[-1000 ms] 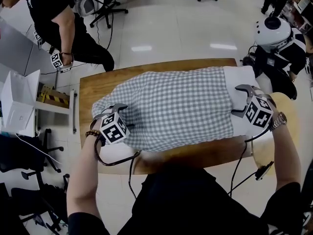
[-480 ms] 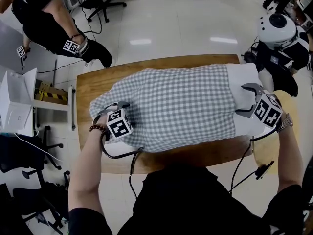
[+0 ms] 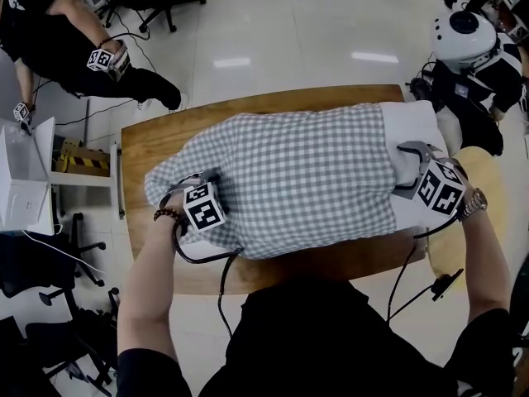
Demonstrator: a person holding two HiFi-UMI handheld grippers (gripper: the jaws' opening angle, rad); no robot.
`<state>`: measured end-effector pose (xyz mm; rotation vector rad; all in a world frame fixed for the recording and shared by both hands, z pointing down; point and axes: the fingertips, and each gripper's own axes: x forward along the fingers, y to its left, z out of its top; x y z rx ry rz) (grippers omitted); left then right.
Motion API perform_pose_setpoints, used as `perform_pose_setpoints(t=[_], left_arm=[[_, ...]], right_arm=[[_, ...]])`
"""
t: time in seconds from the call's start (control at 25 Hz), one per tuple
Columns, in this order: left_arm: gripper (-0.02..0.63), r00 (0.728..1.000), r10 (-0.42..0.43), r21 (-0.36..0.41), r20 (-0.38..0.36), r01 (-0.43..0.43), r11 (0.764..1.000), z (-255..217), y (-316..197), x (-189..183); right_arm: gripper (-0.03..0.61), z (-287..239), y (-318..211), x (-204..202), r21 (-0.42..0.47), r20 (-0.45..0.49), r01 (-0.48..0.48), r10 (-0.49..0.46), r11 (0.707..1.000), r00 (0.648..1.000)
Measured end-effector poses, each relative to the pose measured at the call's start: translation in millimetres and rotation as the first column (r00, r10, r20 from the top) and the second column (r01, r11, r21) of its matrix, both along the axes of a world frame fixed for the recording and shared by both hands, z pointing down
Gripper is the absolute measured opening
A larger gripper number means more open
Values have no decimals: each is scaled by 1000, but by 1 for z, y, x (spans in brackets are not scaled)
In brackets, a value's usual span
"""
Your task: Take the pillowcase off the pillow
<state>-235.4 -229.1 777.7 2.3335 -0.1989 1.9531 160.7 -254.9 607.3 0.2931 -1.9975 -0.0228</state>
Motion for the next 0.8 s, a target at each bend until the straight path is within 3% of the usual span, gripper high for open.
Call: perform_pose_setpoints(t=[0.28,0.6,0.8], left_arm=[[387,1000,14,-49,22,-13,999,30,-4,14],[358,1000,-15,-87,-8,14,996,29,-13,10],[263,999,-35,-87,-9,34,996,28,-14,9]], right_arm=[[410,16,-10,11,13,32,-10,10,1000,999],[403,16,-21,2,7,23,-13,13,1000,1000],[394,26,-19,2,-2,10,-13,13,1000,1000]])
